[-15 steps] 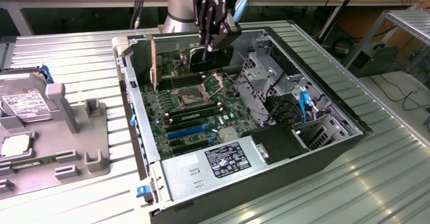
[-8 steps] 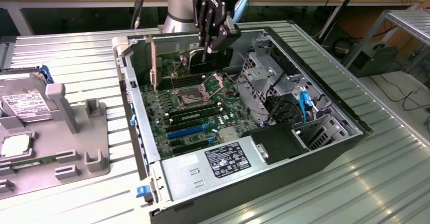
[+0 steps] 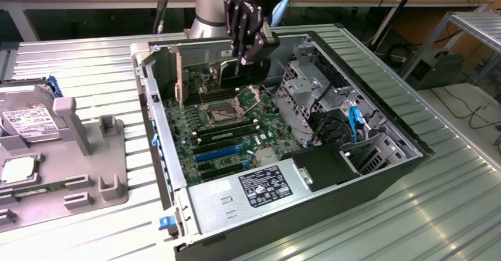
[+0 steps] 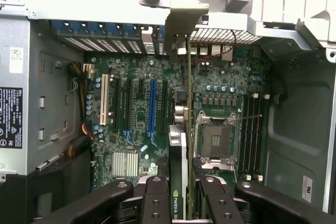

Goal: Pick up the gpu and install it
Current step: 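Insert the gpu into the slot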

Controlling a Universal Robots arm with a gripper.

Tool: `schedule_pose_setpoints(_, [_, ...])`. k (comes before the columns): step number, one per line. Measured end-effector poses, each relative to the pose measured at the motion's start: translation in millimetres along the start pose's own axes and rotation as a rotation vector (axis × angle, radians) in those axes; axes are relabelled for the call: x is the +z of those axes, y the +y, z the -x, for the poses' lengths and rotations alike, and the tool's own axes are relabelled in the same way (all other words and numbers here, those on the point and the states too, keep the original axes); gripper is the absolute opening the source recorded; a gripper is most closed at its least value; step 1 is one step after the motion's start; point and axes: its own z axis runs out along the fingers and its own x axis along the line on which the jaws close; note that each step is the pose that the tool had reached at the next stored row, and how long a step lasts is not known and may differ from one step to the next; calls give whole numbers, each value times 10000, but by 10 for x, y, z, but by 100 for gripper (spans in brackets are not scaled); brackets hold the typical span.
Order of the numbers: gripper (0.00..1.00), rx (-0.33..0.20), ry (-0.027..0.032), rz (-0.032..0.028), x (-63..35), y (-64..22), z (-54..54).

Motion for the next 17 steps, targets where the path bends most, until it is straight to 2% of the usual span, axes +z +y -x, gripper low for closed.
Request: schedule_pose_setpoints(17, [27,0,0,0,138,-4,-1])
